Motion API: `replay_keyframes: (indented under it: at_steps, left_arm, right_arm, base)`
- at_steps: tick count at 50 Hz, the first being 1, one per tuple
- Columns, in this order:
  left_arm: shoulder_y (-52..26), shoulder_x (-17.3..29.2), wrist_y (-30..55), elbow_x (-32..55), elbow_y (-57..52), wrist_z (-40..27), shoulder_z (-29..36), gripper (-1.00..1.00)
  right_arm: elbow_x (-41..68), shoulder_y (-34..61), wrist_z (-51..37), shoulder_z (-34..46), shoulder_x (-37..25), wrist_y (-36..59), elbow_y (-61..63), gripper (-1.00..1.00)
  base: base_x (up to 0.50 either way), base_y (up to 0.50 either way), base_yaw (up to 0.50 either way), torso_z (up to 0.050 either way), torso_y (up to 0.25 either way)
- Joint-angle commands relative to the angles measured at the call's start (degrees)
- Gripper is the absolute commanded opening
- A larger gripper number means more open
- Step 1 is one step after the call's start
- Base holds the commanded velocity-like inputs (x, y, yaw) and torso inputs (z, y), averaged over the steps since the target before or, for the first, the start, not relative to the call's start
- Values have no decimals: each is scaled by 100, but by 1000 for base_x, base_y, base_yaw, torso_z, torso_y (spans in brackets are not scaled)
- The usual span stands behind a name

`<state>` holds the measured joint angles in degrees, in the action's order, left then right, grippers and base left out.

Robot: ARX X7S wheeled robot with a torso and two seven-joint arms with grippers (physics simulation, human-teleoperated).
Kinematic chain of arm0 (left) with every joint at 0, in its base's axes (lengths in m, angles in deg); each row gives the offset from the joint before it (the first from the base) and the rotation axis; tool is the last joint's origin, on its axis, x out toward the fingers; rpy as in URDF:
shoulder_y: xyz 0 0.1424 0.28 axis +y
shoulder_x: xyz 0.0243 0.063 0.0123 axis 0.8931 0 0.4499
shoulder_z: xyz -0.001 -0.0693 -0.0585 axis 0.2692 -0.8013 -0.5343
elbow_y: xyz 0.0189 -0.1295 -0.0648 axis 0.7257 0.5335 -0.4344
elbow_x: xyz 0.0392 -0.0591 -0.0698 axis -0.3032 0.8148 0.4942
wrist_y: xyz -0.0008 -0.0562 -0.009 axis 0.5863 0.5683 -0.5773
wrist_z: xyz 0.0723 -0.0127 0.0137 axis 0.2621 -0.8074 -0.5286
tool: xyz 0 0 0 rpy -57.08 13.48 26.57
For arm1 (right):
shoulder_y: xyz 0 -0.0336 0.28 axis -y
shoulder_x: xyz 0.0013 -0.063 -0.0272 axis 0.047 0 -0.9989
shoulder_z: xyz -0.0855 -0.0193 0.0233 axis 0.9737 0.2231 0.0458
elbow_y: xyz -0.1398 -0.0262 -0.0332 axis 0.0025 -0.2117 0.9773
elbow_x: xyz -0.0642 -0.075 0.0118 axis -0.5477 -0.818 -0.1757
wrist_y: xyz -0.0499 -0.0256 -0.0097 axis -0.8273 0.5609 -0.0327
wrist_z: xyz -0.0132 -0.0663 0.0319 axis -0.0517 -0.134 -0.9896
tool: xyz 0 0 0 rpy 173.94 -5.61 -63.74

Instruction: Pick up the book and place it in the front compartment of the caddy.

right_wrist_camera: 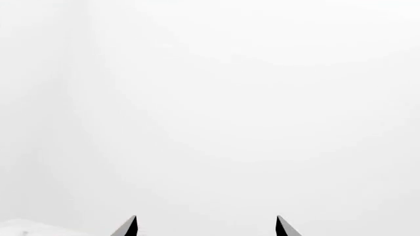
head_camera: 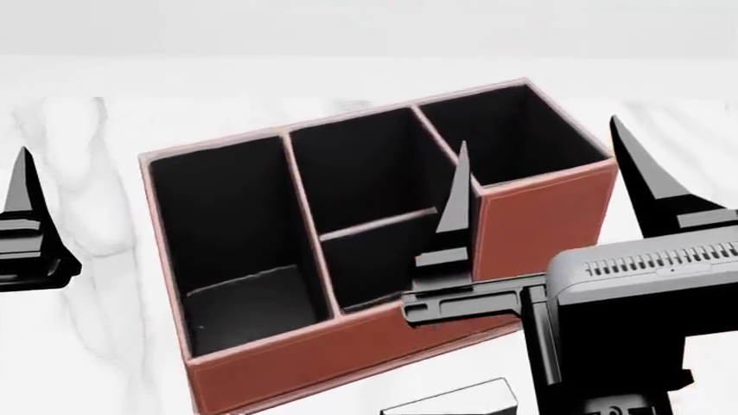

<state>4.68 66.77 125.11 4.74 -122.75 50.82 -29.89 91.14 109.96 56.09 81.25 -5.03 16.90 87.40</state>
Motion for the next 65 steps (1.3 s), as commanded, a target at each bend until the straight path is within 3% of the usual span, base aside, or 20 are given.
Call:
replay_keyframes:
  at_steps: [1, 23, 35, 39, 46, 50, 55, 60, 65]
  left_arm:
    - [40, -91, -262, -173, 69, 56, -102, 100]
    - [60, -55, -299, -111, 93, -9, -78, 100]
    - [80, -28, -321, -79, 104, -39, -67, 100]
    - [89, -9, -324, -62, 103, -47, -86, 100]
    - [144, 14, -303, -47, 57, -73, -73, 100]
    - [147, 25, -281, -30, 31, -88, -70, 100]
    - [152, 39, -273, -18, 2, -104, -60, 100]
    - [145, 60, -283, -12, 3, -121, -72, 100]
    - [148, 70, -293, -4, 14, -132, -60, 100]
  right_arm:
    - [-41, -54, 106, -106, 84, -72, -5, 100]
    - [-50, -136, 66, -34, 26, -145, -73, 100]
    - [62, -80, 134, -73, -118, 76, 73, 100]
    - [319, 141, 382, -182, -387, 508, 334, 100]
    - [984, 550, 1290, -394, -1488, 1479, 1032, 100]
    - [1665, 752, 1669, -887, -1696, 2012, 1213, 100]
    - [1894, 631, 2178, -1191, -2072, 1847, 1100, 100]
    - [1579, -102, 2931, -1101, -2705, 1021, 956, 100]
    - [1925, -516, 3458, -1340, -3033, 1016, 1006, 100]
  base:
    - [500, -117, 0, 0, 0]
    - [493, -12, 0, 0, 1]
    - [0, 0, 0, 0, 1]
    - [0, 0, 0, 0, 0]
    - [0, 0, 0, 0, 0]
    - [0, 0, 0, 0, 0]
    - [0, 0, 0, 0, 0]
    - [0, 0, 0, 0, 0]
    - [0, 0, 0, 0, 0]
